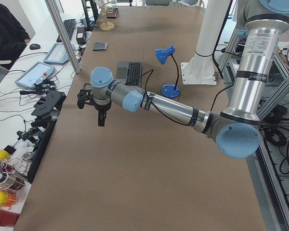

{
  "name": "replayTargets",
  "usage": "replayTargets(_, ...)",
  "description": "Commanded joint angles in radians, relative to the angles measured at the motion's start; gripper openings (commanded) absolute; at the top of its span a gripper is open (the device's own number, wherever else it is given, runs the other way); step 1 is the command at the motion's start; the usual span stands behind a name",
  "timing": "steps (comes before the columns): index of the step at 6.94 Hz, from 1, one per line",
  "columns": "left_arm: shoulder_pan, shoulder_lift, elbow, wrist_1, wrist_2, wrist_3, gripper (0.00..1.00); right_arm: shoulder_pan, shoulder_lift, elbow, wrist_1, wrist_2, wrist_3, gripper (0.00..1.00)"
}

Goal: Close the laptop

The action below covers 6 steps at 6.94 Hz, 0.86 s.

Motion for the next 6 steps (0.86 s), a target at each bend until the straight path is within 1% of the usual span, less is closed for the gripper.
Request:
replayTargets(1, 0.129, -0.122, -0.025, 0.0, -0.001, -0.259, 0.98, -0.042, 0.05, 0.025, -0.007, 0.059, 0.129, 1.0)
replayTargets(3, 0.212, -0.199, -0.051, 0.0, -0.001, -0.432, 0.98, -0.107, 0.058, 0.085, 0.004, 0.134, 0.275, 1.0)
replayTargets(4, 0.261, -0.204, -0.097, 0.0, 0.001, -0.512, 0.98, -0.154, 0.045, 0.166, 0.004, 0.196, 0.339, 1.0)
replayTargets(5, 0.301, -0.202, -0.145, 0.0, 0.001, -0.58, 0.98, -0.231, 0.035, 0.259, 0.006, 0.199, 0.496, 1.0)
replayTargets(6, 0.324, -0.202, -0.185, 0.0, -0.001, -0.617, 0.98, -0.286, 0.044, 0.312, 0.006, 0.193, 0.601, 0.92)
